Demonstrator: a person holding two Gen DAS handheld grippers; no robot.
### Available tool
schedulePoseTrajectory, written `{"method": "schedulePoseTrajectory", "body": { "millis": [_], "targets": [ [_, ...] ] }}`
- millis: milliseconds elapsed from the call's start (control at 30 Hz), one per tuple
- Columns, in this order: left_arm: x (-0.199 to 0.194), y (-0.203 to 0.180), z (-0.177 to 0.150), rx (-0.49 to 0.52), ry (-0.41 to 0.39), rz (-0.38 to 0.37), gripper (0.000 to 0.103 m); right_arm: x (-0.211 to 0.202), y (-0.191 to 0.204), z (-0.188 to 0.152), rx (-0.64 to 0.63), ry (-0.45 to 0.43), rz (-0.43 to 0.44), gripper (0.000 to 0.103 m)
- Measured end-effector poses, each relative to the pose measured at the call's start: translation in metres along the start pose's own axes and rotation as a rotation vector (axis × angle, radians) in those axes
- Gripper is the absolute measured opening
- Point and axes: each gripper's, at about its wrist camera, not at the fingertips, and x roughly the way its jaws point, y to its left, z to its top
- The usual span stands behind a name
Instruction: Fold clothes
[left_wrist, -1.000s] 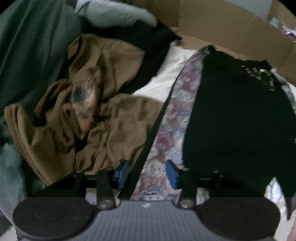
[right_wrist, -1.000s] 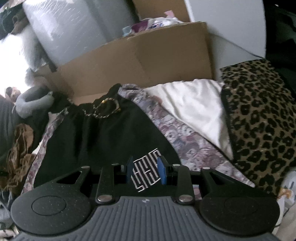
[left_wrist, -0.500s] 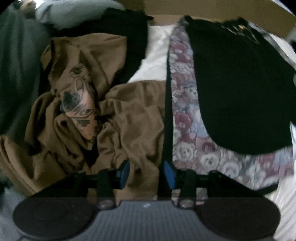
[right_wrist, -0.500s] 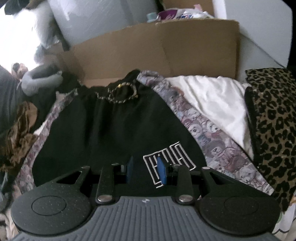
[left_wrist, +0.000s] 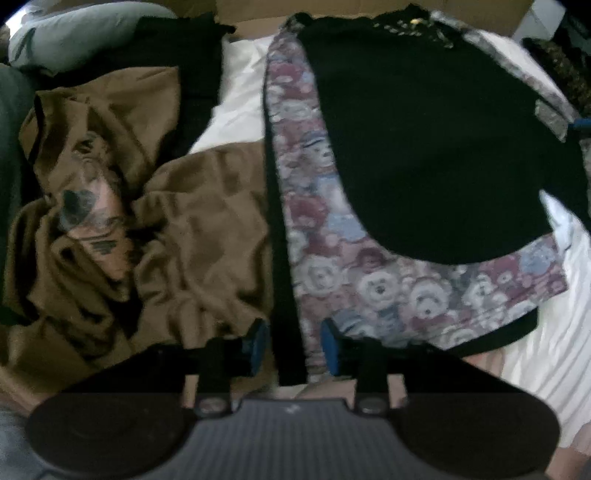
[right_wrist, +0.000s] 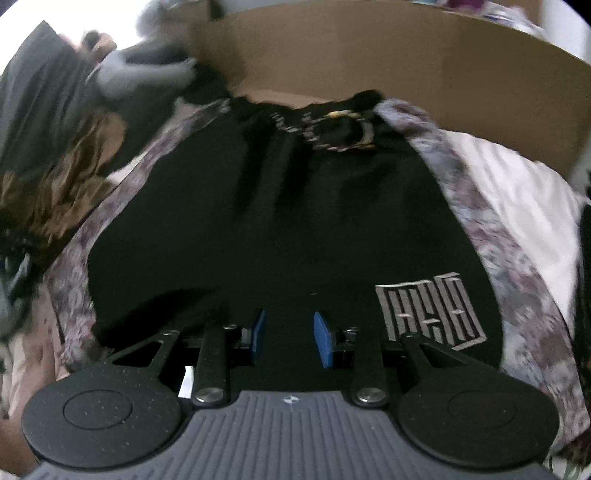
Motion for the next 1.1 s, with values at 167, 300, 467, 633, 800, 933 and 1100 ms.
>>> {"method": "schedulePoseTrajectory", "body": {
  "millis": [167,300,467,633,800,933,1100],
  "targets": [
    [0.011,-0.004,-0.008,-0.007,-0.024,-0.001,0.031,0.019,0.034,0.002,-0.069,0.08,0.059,0.032],
    [0.028,0.007,-0.018,-0.055,-0.026,0.009,0.031,0.036,0.057,0.002,-0.061,0.126,0.107,0.032],
    [0.031,0.01,-0.034,-0.087,-0.068,0.05,0.029,0.047,0.074,0.0,0.009,0.105,0.125,0.032],
    [0.019,0.006,-0.046,-0.103,-0.124,0.088,0.028,0.051,0.086,-0.002,-0.019,0.115,0.132,0.032],
    [0.025,-0.004,-0.061,-0.125,-0.116,0.084,0.028,0.057,0.09,-0.008,0.014,0.148,0.142,0.032],
    [0.038,-0.007,-0.069,-0.141,-0.099,0.115,0.028,0.06,0.096,-0.014,0.0,0.165,0.149,0.032],
    [0.045,-0.006,-0.074,-0.146,-0.09,0.137,0.028,0.062,0.095,-0.018,0.0,0.181,0.153,0.032]
  ]
}}
